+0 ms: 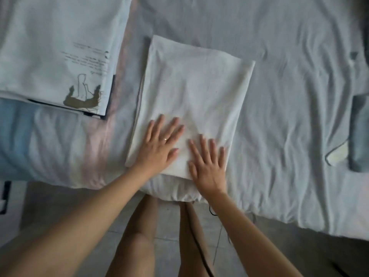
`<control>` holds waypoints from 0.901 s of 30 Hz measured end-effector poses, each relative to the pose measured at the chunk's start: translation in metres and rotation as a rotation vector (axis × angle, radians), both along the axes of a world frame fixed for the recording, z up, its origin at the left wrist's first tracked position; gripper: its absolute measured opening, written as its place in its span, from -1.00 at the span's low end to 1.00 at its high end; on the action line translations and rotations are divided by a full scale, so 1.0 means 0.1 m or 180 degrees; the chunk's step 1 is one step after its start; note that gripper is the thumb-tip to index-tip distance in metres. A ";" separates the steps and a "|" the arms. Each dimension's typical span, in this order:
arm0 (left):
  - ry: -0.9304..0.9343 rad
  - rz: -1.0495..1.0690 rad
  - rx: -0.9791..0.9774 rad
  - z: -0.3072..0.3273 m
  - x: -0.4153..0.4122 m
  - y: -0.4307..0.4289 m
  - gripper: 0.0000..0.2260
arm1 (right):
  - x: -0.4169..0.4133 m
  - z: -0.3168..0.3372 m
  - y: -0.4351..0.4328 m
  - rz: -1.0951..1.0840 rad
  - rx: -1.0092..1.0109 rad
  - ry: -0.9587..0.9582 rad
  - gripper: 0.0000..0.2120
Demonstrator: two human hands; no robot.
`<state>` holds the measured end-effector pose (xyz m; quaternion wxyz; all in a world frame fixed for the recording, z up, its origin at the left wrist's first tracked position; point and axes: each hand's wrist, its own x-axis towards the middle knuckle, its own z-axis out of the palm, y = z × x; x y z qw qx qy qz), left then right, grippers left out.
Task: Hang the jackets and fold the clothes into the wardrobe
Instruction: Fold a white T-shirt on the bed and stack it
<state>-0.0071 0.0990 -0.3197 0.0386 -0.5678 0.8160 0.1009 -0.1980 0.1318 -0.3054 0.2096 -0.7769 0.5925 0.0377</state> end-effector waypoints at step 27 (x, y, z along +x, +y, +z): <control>0.5518 0.3626 0.1393 1.99 0.90 -1.52 -0.88 | 0.34 2.21 -1.61 -0.2618 0.1997 -0.5009 -0.39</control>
